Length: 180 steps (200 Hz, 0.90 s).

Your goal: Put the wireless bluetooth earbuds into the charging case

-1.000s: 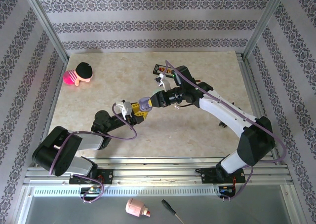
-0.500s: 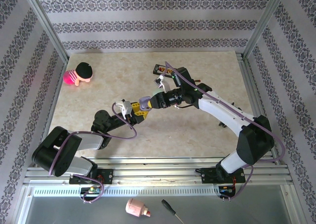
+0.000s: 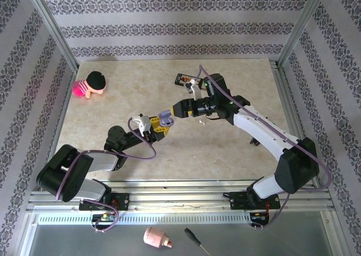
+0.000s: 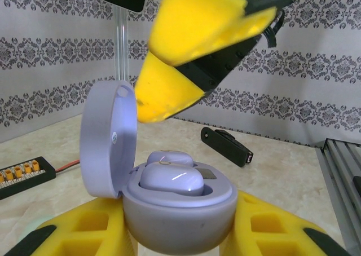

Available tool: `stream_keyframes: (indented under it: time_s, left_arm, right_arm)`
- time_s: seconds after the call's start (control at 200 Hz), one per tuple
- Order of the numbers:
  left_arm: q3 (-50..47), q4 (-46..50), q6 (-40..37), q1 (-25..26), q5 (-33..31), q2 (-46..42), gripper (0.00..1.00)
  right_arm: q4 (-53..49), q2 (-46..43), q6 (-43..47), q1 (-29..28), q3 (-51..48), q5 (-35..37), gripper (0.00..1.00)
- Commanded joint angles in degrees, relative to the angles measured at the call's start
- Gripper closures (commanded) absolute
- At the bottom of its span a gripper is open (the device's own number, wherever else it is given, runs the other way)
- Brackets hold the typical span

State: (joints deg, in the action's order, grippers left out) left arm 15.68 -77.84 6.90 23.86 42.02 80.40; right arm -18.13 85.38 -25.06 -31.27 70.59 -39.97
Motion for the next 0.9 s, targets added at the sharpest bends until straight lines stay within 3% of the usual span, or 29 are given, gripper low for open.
stream_keyframes:
  time_s: [0.0, 0.18, 0.61, 0.725, 0.894]
  left_arm:
    - [1.07, -3.96, -1.36, -0.78, 1.44, 0.08, 0.70]
    - [1.35, -3.98, 0.15, -0.79, 0.72, -0.84, 0.70]
    - [1.98, -3.97, 1.72, -0.77, -0.97, -1.56, 0.70]
    - [2.03, -3.97, 1.96, -0.79, -1.57, -1.94, 0.70]
    - [2.92, -3.92, 2.05, -0.81, -2.65, -2.68, 0.70]
  right_arm:
    - [0.96, 3.34, -2.89, -0.11, 4.33, 0.01, 0.30]
    - [-3.03, 6.11, -1.28, -0.71, 6.87, 0.62, 0.32]
    - [-1.44, 1.47, -2.70, -1.12, -0.14, -0.50, 0.32]
    - [5.89, 1.16, -10.38, -0.32, -3.57, -5.15, 0.34]
    - [30.25, 1.84, -30.37, -0.47, -12.69, -12.38, 0.36]
